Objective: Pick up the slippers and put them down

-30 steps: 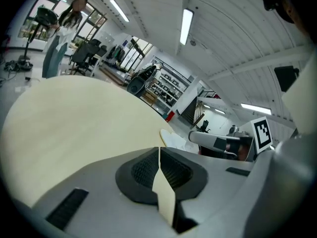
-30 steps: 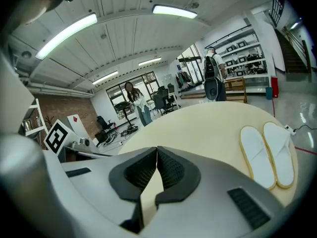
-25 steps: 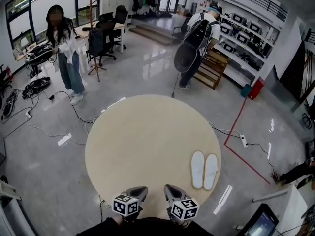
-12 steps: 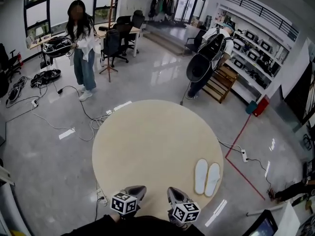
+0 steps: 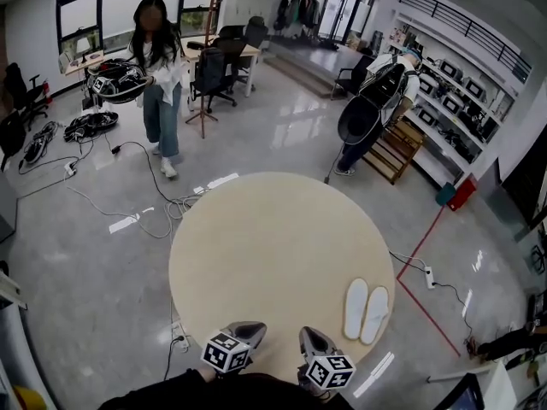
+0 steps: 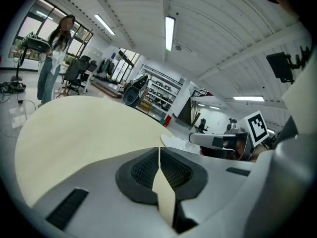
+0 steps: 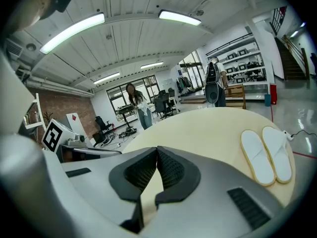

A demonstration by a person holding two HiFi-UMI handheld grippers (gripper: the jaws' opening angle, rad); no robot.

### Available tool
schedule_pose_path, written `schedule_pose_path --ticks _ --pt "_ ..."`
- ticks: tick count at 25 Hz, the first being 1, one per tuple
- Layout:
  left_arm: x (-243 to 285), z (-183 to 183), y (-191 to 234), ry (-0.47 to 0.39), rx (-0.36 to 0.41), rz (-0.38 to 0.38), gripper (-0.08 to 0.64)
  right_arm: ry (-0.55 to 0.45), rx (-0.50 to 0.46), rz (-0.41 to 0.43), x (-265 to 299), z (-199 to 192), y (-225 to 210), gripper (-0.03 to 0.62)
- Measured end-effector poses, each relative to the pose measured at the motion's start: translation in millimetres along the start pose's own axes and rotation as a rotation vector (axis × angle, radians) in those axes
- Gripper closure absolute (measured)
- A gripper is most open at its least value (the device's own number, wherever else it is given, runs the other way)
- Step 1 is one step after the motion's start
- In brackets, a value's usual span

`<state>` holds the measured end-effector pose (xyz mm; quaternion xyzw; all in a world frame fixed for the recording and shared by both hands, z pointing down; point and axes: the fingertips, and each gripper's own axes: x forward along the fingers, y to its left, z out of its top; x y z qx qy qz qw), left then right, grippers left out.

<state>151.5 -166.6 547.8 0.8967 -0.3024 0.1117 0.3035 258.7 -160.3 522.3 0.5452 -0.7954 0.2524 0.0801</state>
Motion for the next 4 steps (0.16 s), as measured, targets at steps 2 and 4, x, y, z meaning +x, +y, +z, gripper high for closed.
schedule_pose_path --ticks 2,4 --pt "3.9 0.0 -7.8 0.005 0.011 -0.009 0.535 -0.005 0.003 -0.008 -6.8 1.3 -4.4 0.577" --pt "8.5 -1.1 -16.6 0.011 0.019 -0.018 0.535 -0.009 0.008 -0.015 -14.8 2.1 -9.9 0.577"
